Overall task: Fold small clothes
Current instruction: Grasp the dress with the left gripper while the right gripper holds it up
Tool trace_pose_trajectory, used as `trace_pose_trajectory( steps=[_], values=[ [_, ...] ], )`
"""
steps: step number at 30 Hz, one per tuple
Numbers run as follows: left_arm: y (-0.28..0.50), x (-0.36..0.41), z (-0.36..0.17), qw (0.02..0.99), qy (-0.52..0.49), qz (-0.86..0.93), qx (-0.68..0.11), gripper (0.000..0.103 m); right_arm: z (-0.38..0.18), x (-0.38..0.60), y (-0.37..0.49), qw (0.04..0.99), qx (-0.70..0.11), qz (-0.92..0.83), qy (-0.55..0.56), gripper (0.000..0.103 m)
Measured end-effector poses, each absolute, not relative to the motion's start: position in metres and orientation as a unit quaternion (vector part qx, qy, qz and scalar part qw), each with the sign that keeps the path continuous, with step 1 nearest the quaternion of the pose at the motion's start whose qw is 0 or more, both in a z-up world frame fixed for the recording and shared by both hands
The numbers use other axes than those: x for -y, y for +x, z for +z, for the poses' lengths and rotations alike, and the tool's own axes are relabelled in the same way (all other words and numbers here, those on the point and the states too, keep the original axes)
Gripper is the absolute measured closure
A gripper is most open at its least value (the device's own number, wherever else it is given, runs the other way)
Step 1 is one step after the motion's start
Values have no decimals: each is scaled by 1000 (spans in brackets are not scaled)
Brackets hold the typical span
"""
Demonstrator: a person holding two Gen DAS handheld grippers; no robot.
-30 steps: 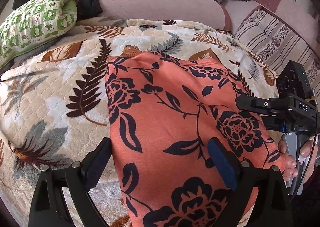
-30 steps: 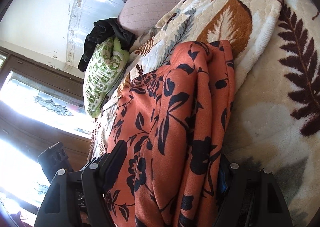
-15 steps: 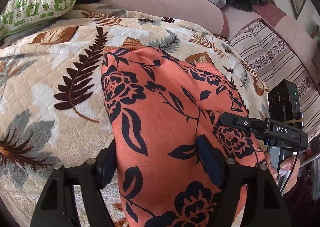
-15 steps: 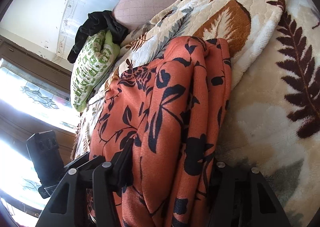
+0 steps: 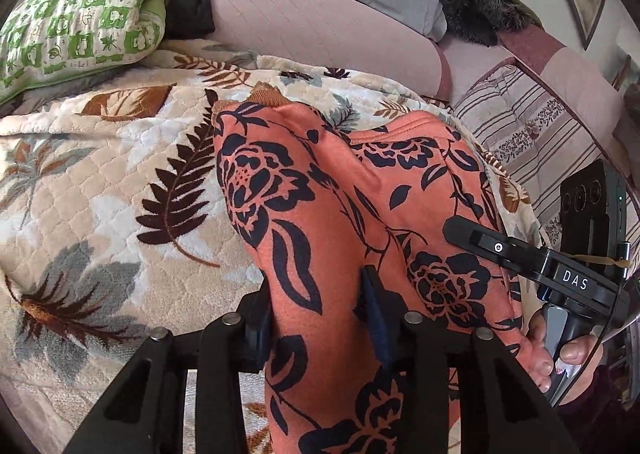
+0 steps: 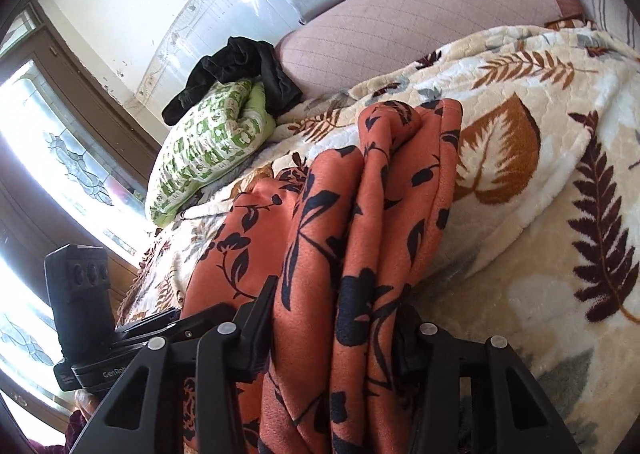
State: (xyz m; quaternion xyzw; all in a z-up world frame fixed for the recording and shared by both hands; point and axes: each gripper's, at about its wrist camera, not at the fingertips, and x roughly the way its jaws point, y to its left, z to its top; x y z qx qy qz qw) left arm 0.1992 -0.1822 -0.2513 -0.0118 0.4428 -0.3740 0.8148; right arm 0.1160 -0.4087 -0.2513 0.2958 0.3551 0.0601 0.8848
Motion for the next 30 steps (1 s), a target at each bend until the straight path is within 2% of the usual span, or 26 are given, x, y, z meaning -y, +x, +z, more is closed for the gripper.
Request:
trace_pose_trajectory(
  steps=[7,16,30],
  values=[
    [183,151,-227,842,3,-359,-402,62,-223,376,120,898,-331,83,276,55],
    [172,103,-209,855,-12,-347,-386,62,-201,333,117,898,-322,115,278,55],
    [168,63,-212,846,-14,-332,-417,62,-208,298,118,878,-362,125,288,55]
  ],
)
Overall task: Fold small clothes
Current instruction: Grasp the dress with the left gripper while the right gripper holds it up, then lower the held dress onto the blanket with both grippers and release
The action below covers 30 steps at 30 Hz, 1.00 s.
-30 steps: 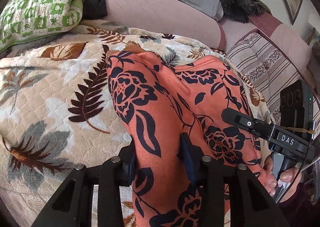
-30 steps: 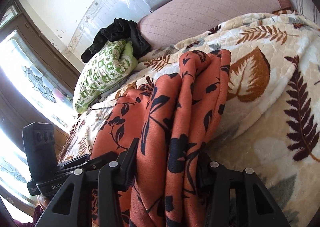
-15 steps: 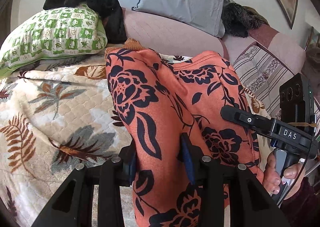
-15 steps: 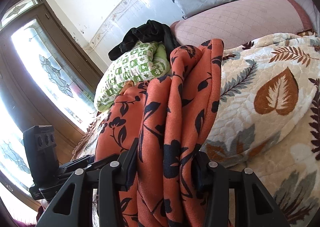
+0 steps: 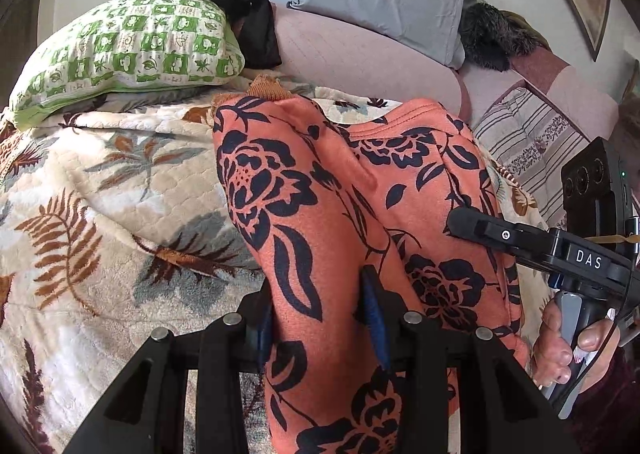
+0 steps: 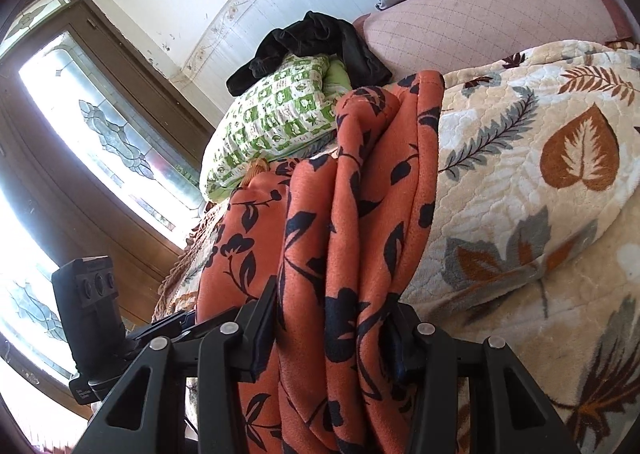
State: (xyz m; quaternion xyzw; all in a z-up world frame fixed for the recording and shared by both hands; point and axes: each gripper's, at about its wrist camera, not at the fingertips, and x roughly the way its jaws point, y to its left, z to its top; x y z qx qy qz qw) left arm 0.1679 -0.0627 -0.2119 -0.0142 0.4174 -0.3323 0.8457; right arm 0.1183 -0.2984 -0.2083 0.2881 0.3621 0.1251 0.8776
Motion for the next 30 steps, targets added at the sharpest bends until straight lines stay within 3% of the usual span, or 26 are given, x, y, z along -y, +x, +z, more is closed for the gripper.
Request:
trace_pose_trajectory(
  steps=[14,22,26,30],
  values=[
    [161,88,-240,833,20,-317,-453,61,-231,318,104,871,-396,85,278,57],
    [174,85,-254,828,11,-295,-477,50,-262,337,126,842,-466,4,271,51],
    [170,85,-243,845,30,-284,-452,50,-242,346,118,861,-436,-21,262,48],
    [164,89,-231,864,54,-273,-419,49,-209,337,103,908,-354,-22,223,41]
  ],
)
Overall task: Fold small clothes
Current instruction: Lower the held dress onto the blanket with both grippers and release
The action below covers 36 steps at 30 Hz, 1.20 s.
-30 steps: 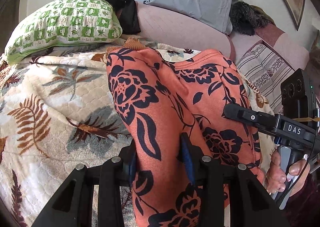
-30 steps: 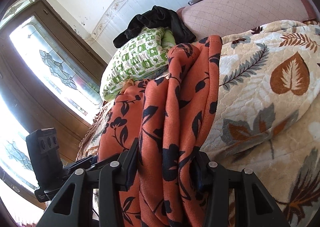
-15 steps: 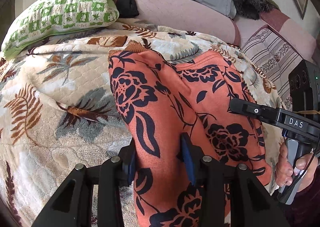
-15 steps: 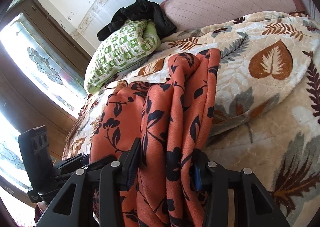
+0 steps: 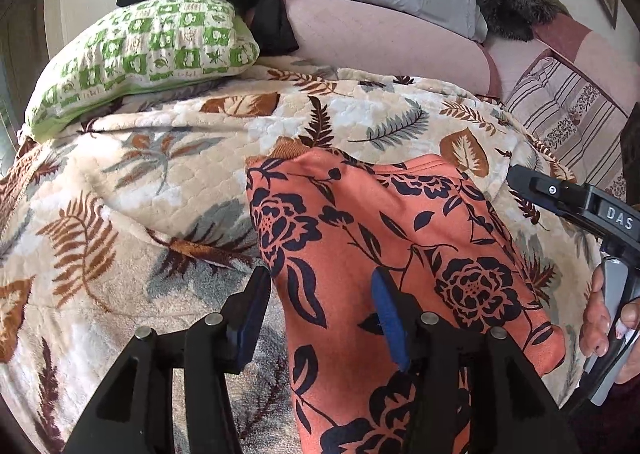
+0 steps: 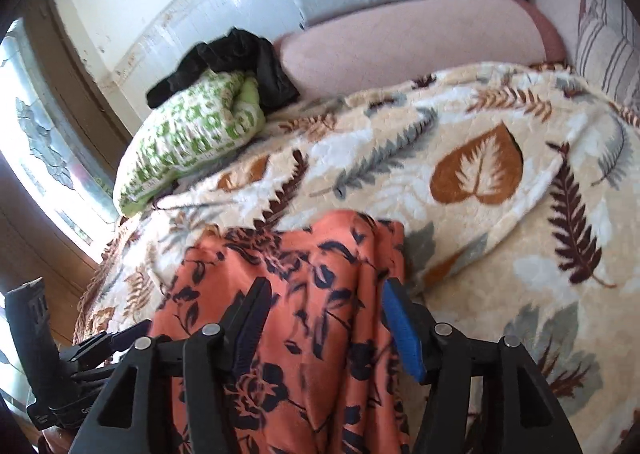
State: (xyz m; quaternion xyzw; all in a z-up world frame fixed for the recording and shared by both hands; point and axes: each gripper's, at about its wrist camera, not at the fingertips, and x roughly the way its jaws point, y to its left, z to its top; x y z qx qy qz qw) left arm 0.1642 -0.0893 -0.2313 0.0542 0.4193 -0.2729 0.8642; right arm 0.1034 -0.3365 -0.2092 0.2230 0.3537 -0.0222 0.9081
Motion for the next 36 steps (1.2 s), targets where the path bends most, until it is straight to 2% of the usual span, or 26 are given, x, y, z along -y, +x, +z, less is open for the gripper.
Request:
trace_pose_trajectory(
  steps=[4,6,7,9,11,14,20,24,27,36],
  values=[
    [164,99,-239,866,91,-251,-424,47,-205,312,111,910,-355,49,208,42],
    [163,103,-248,866,114,-236,-425,44,-221,304,124,892,-402,55,201,60],
    [164,105,-251,868,123,-231,-423,39,-236,303,133,875,-439,42,198,65],
    [164,106,-254,870,134,-226,-417,36,-266,311,141,847,-487,17,214,69],
    [163,106,-253,871,134,-226,-416,36,-270,320,143,843,-483,18,234,73],
    [162,105,-251,871,127,-227,-417,36,-270,322,138,843,-478,21,245,73],
    [148,106,-238,880,129,-211,-405,36,-243,306,122,874,-444,18,194,70],
    [131,104,-221,893,140,-185,-386,31,-215,297,103,896,-415,-9,155,70],
    [109,97,-204,907,145,-166,-359,22,-195,288,79,913,-387,-29,126,70],
    [53,71,-142,928,121,-155,-316,21,-160,276,5,929,-346,-47,119,70]
  ],
)
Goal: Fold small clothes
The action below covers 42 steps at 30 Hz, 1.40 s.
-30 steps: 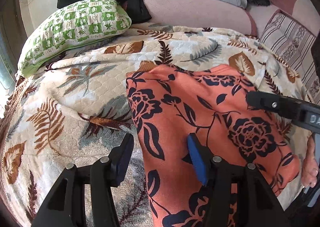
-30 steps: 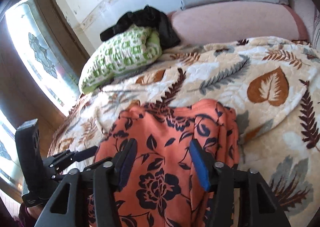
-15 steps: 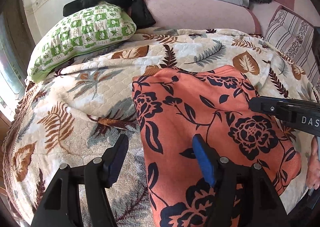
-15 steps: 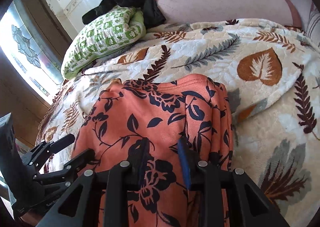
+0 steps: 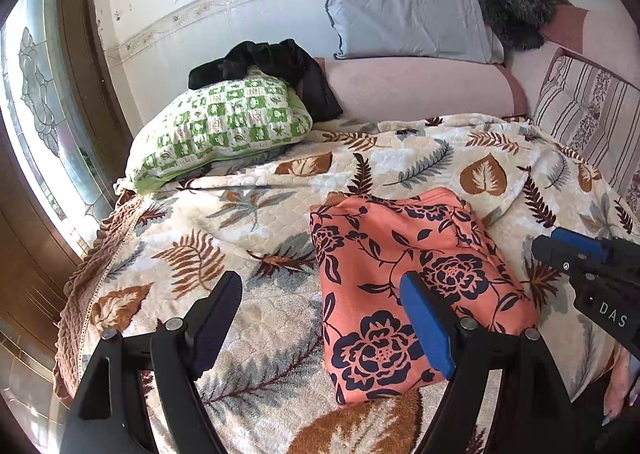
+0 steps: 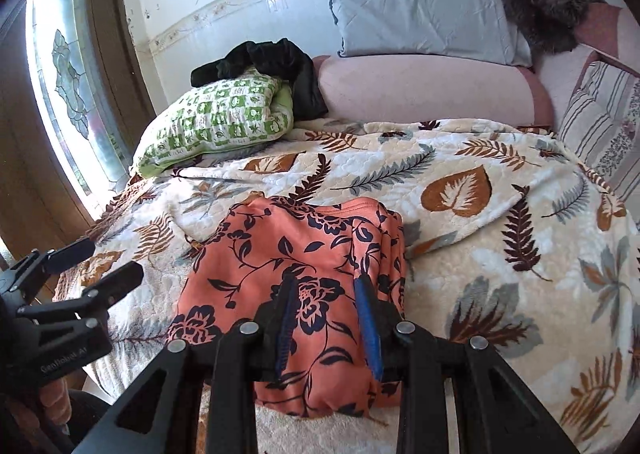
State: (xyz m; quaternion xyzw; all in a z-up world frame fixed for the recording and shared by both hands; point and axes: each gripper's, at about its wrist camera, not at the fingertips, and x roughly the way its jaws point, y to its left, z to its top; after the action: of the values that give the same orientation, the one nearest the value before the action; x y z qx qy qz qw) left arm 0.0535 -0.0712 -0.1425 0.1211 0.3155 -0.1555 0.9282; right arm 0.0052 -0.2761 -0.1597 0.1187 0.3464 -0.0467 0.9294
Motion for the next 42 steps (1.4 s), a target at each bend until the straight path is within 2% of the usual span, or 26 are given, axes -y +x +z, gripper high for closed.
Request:
trace_pose_trajectory(
  steps=[10,17,19,20,21,25,27,29,37,39,42],
  values=[
    [3,56,-92,946,105,-145,-270,20,-121,270,-61,940,-312,-44,134,70],
    [-15,49,-78,950,101,-145,-256,18,-87,256,-87,953,-275,-26,126,70],
    [-14,46,-81,949,89,-156,-259,2,-83,254,-90,954,-269,-14,128,64],
    [-10,44,-86,948,82,-159,-265,2,-84,253,-89,953,-272,-9,132,46],
    [-4,43,-94,945,78,-158,-276,2,-87,256,-86,951,-276,-8,140,36],
    [32,41,-152,923,75,-146,-349,2,-134,270,-61,925,-330,7,191,40],
    [47,40,-183,910,71,-139,-383,2,-165,279,-48,909,-352,7,221,54],
    [59,40,-207,902,70,-132,-404,2,-191,286,-37,898,-369,-2,239,63],
    [90,46,-261,887,76,-125,-437,3,-247,286,9,874,-413,-5,254,64],
    [94,44,-272,883,65,-132,-445,1,-263,290,16,867,-432,-14,249,69],
    [100,41,-274,876,46,-138,-460,1,-265,292,17,868,-432,-10,245,71]
  ],
)
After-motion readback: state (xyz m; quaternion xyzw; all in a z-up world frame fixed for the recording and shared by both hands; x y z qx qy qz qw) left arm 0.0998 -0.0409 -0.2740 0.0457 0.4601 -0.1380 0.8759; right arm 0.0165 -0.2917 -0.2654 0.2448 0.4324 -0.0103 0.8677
